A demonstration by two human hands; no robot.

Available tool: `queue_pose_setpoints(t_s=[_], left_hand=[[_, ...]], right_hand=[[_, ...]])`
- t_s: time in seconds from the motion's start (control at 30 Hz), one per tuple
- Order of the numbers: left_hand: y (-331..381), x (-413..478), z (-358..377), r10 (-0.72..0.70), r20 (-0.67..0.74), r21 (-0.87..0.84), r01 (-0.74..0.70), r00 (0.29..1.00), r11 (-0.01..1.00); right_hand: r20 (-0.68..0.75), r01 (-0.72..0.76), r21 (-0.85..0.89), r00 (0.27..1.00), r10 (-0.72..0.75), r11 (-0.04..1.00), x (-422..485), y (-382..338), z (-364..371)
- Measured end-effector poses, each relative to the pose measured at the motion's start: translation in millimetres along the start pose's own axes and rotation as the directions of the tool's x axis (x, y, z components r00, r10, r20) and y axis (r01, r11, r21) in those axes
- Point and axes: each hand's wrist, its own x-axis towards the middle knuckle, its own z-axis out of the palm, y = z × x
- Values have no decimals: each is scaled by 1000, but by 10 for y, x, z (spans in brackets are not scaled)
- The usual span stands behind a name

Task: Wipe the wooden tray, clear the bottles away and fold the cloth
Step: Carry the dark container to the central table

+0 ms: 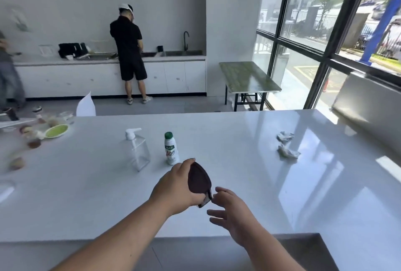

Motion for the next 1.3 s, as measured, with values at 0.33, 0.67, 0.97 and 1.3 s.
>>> queue_pose_setpoints(t_s=[0.33, 0.67, 0.97, 1.3], left_hand=[[-489, 1589, 71, -137, 32, 47, 135, 990, 990], [-653, 3188, 703, -171, 150, 152, 148, 974, 977], [-823, 3546, 920, -249, 355, 296, 144, 901, 944], [15, 3740, 256, 170, 181, 123, -194, 969, 973]], right_hand=[[77, -181, 8, 981, 180, 983, 1852, -594, 178], [-10, -267, 67, 963, 269, 961, 3439, -753, -127], [-42, -337, -107, 942, 334, 935, 3688, -756, -199], [-378, 53, -716, 809, -450, 696, 2757, -1832, -506]])
